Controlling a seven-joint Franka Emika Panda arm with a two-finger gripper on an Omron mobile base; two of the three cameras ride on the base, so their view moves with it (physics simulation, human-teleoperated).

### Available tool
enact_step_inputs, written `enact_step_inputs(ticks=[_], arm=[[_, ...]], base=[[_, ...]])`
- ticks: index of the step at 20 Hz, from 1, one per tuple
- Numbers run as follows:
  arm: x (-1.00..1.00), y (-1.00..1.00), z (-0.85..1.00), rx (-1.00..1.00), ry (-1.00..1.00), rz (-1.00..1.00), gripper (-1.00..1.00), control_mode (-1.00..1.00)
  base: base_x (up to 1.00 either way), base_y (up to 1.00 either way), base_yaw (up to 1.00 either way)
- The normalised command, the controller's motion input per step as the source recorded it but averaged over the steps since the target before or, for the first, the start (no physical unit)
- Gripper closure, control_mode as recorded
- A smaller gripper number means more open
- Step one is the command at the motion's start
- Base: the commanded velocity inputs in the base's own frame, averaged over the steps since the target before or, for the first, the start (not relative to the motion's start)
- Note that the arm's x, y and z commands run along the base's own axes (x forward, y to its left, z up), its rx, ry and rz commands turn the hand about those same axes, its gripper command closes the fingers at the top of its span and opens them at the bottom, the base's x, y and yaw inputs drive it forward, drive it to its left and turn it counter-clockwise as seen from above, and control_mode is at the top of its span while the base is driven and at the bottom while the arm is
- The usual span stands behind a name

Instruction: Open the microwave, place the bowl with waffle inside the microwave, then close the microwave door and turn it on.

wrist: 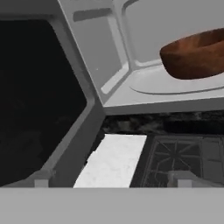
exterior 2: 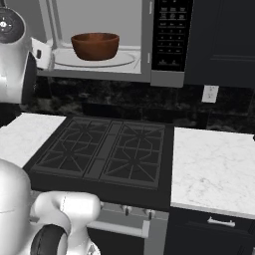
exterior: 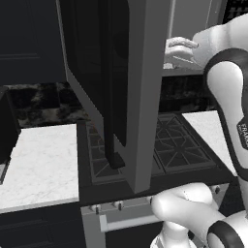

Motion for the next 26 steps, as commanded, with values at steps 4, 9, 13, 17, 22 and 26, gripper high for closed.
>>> enact_step_inputs(ticks=[4,9,13,17,22,26], arm=[[-0.99,-0.29,0.0,-0.92,-0.23,0.31,-1.0,-1.0],[-1.0,-0.28,-0.28,-0.79,-0.3,0.31,-1.0,-1.0],[-1.0,-0.16,-0.47,-0.73,-0.43,0.3,-1.0,-1.0],[-1.0,-0.04,-0.1,-0.6,-0.44,0.21,-1.0,-1.0],[-1.0,0.08,-0.01,-0.45,-0.38,0.05,-1.0,-1.0],[-0.93,0.47,-0.01,-0.33,-0.21,-0.12,-1.0,-1.0]], base=[[0.0,0.0,0.0],[0.0,0.0,0.0],[0.0,0.0,0.0],[0.0,0.0,0.0],[0.0,0.0,0.0],[0.0,0.0,0.0]])
